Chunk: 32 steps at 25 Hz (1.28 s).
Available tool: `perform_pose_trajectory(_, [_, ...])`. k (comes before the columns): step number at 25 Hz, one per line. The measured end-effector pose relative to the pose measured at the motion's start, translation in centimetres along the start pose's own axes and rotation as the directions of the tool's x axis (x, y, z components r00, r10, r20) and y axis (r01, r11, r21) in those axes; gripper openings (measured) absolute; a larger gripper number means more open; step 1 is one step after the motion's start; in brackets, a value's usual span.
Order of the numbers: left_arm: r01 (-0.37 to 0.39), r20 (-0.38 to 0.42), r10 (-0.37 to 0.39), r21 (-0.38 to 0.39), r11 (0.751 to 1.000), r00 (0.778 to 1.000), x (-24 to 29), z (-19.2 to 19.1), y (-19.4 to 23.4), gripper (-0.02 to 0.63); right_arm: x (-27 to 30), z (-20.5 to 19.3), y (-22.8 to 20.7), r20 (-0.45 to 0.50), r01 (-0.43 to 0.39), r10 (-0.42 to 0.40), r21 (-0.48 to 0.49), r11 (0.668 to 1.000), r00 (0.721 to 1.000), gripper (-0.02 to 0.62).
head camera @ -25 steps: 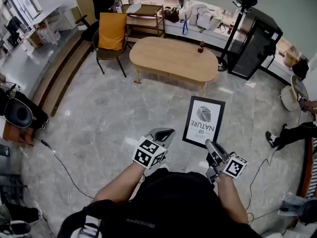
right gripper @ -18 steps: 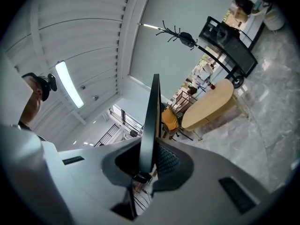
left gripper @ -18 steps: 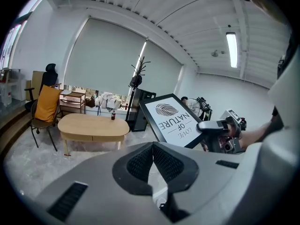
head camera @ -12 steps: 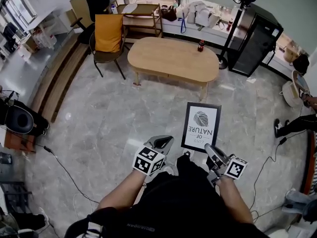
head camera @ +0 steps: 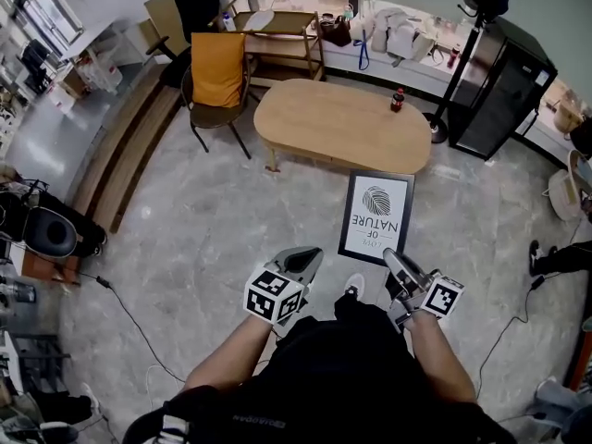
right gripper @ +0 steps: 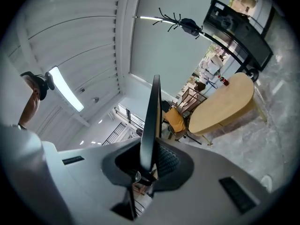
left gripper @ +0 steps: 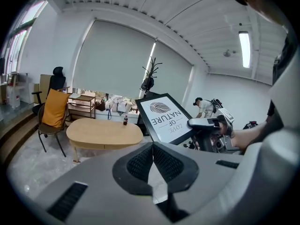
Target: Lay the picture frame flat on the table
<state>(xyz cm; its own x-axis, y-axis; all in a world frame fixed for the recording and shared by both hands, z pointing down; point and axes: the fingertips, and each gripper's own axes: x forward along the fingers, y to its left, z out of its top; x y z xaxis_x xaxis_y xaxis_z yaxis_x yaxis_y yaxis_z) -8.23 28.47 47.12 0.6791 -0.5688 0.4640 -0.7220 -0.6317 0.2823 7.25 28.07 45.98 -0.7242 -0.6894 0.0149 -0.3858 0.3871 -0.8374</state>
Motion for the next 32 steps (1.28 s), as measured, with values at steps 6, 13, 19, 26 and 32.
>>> perform_pose_trajectory(6, [-0.021, 0.061, 0.024, -0.047, 0.999, 0.998, 6.0, 7.1, 4.2, 0.005, 4.8, 7.5, -3.2, -0.026, -0.051, 0.051, -0.026, 0.998, 0.998, 0.037])
perform_pose_trajectory(13, [-0.025, 0.060, 0.025, -0.003, 1.000, 0.998, 10.2, 9.4, 5.7, 0.005, 7.2, 11.4, -6.4, -0.019, -0.061, 0.060, -0.046, 0.997, 0.998, 0.037])
perform_pose_trajectory(19, [-0.036, -0.053, 0.036, 0.001, 0.999, 0.998, 15.5, 11.3, 9.2, 0.005, 11.2, 15.8, -9.6, -0.010, -0.079, 0.080, 0.026, 0.996, 0.997, 0.037])
perform_pose_trajectory(26, [0.043, -0.085, -0.042, 0.010, 0.999, 0.996, 20.9, 13.8, 14.7, 0.005, 15.2, 17.8, -13.9, 0.024, 0.023, -0.024, 0.040, 0.999, 0.999, 0.037])
perform_pose_trajectory(32, [0.151, -0.108, -0.141, 0.094, 0.984, 0.984, 25.7, 19.2, 22.0, 0.005, 21.5, 20.7, -15.6, 0.080, 0.111, -0.114, 0.044, 0.993, 0.990, 0.037])
